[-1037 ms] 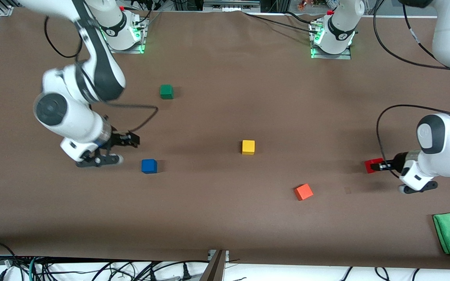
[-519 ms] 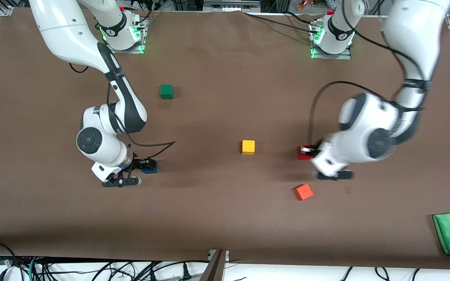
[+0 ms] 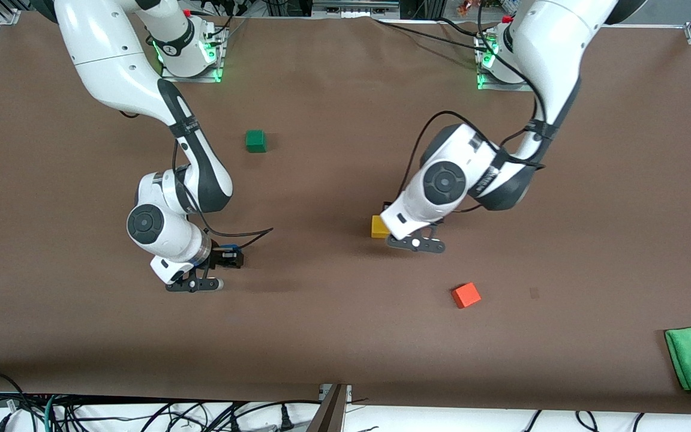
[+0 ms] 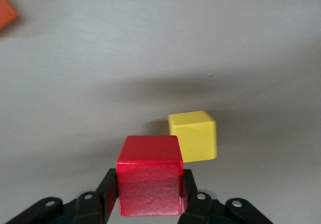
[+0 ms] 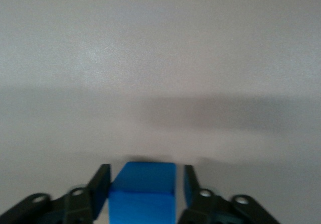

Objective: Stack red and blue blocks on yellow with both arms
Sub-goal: 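Place the red cube on the yellow cube while the right gripper grasps blue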

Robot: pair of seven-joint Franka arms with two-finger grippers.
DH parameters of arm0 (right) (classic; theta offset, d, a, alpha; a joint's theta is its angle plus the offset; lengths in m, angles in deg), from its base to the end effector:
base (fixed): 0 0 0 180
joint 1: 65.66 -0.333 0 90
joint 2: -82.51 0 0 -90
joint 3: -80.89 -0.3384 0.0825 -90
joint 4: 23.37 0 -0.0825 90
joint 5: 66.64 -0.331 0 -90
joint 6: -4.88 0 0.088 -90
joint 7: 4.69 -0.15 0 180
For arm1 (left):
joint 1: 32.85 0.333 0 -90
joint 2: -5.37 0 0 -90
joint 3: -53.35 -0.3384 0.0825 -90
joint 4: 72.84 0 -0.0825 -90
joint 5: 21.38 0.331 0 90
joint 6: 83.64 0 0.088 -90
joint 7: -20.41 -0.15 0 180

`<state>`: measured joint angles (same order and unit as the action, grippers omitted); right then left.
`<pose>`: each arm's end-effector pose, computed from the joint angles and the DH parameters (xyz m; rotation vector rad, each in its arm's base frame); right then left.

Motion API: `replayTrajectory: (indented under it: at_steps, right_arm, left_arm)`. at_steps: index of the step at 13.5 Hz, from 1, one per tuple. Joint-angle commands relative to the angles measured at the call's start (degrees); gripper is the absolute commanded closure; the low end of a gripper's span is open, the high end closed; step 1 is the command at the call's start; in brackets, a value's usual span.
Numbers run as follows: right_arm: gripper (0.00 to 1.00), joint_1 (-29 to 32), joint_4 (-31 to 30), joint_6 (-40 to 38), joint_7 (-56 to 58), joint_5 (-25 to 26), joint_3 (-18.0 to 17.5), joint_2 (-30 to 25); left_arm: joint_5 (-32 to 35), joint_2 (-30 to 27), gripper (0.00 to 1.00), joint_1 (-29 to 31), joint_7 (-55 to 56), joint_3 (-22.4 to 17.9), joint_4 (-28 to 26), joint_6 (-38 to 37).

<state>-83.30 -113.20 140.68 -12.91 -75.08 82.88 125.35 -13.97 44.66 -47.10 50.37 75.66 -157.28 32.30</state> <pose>0.6582 0.1945 0.2168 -3.0486 -0.0561 -0.0571 0.5690 -0.3509 0.2910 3.0648 -0.1643 -0.2204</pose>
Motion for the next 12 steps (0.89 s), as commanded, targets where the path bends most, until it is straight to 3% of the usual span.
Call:
replayTrajectory:
  at_steps: [1,3,7,12]
  right_arm:
    - [0.59,0.06,0.79,-1.84,1.36,-1.23,-0.06,-0.03]
    - [0.62,0.06,2.54,-6.14,1.27,-1.23,-0.06,-1.61]
    - [0.62,-0.46,13.51,-21.77,-4.24,-1.23,-0.23,-2.94]
    - [0.61,-4.94,20.73,-29.36,-12.42,-1.14,-0.23,-3.9]
  left_arm:
    - [3.56,1.85,0.9,-3.32,3.52,-0.95,2.44,0.34]
    - [6.02,2.02,0.9,-3.59,4.57,-0.86,2.18,2.7]
    - [6.12,2.99,0.88,-5.52,7.56,-0.86,2.09,4.74]
    - [6.3,3.43,0.87,-5.53,7.57,-0.95,1.56,4.74]
